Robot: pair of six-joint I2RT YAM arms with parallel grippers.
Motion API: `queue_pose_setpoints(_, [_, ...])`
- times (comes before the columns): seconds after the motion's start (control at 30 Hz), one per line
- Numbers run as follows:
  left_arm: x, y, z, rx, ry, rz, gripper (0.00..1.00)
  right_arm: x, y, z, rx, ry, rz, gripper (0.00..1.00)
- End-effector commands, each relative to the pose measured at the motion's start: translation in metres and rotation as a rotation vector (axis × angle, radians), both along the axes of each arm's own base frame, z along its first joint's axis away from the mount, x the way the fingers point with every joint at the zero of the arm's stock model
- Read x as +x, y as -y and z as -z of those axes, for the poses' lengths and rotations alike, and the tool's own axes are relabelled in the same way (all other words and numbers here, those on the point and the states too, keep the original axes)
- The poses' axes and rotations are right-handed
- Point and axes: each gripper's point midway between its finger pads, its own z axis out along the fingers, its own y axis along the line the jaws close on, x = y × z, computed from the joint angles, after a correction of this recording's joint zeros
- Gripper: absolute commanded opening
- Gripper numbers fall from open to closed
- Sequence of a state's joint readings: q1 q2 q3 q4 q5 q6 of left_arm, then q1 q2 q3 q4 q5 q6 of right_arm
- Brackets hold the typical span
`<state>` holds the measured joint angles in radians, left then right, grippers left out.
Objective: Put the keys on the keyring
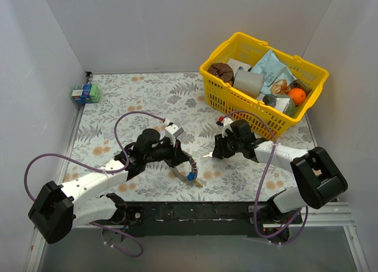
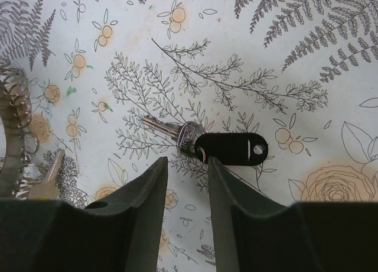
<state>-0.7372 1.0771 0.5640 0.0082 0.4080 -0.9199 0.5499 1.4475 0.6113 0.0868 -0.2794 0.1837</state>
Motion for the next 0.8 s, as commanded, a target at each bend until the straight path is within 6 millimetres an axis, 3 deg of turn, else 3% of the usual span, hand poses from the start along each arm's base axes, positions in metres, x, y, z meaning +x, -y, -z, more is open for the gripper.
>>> queue_pose_setpoints(0.0, [-0.003, 0.003, -0.004, 0.003, 0.004, 0.025, 0.0, 0.001, 0.0, -0.016, 0.04, 0.004, 0.051, 0.42])
queue_pose_setpoints(0.17, [-0.003, 0.003, -0.005, 0.001, 0.006, 0.024, 0.0, -0.002, -0.003, -0.02, 0.073, -0.027, 0.082, 0.44])
queue_pose_setpoints(0.5, [-0.004, 0.003, -0.006, -0.002, 0.013, 0.023, 0.0, -0.008, 0.007, 0.002, 0.02, -0.103, 0.148, 0.44])
queue_pose_setpoints(0.77, [-0.005, 0.003, -0.006, -0.001, 0.012, 0.025, 0.0, -0.008, 0.0, 0.014, 0.031, -0.143, 0.14, 0.43])
